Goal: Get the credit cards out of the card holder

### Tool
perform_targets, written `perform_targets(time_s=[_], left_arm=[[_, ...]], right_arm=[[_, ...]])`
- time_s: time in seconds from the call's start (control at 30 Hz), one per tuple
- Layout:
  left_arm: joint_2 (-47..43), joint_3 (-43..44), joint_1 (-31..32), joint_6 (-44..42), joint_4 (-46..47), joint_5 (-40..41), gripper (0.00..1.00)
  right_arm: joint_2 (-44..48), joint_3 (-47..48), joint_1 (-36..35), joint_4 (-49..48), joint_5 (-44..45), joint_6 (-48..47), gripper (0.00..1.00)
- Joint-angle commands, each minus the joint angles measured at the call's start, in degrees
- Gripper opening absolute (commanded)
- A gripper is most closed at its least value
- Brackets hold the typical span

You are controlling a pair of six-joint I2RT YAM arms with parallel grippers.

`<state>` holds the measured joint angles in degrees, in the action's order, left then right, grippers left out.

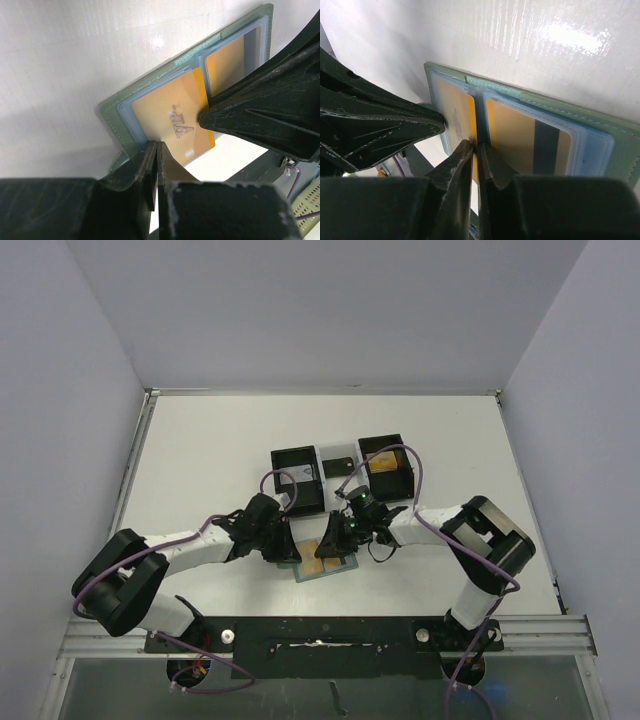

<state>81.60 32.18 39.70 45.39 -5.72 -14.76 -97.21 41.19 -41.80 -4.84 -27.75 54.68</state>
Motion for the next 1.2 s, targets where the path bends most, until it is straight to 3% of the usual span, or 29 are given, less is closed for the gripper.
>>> perform_targets(time_s=[0.0,0.13,0.7,0.9,1.17], left_arm=[[2.07,-1.55,0.68,-1.85,-3.54,5.14,0.03],[2.53,-1.21,0.64,-2.56,-4.20,5.53,0.02],[1.10,-0.28,0.64,-3.36,-6.47,7.69,0.02],[-4.34,1.48,0.64,-1.89,-5.70,6.81,0.23],[-7.19,1.67,0.99,1.76,7.56,-1.36,0.32]], right_arm=[[2.02,-1.49,0.62,-4.57,-1.58,0.67,0.05],[3.79,-3.25,2.44,-5.72,-3.66,-0.22,0.00],[7.98,-5.93,9.59,0.18,-7.53,-7.31,0.00],[6.81,-5.79,8.76,-1.21,-8.35,-6.93,0.01],[6.32,-7.28,8.35,-5.08,-7.14,-3.38,0.02]])
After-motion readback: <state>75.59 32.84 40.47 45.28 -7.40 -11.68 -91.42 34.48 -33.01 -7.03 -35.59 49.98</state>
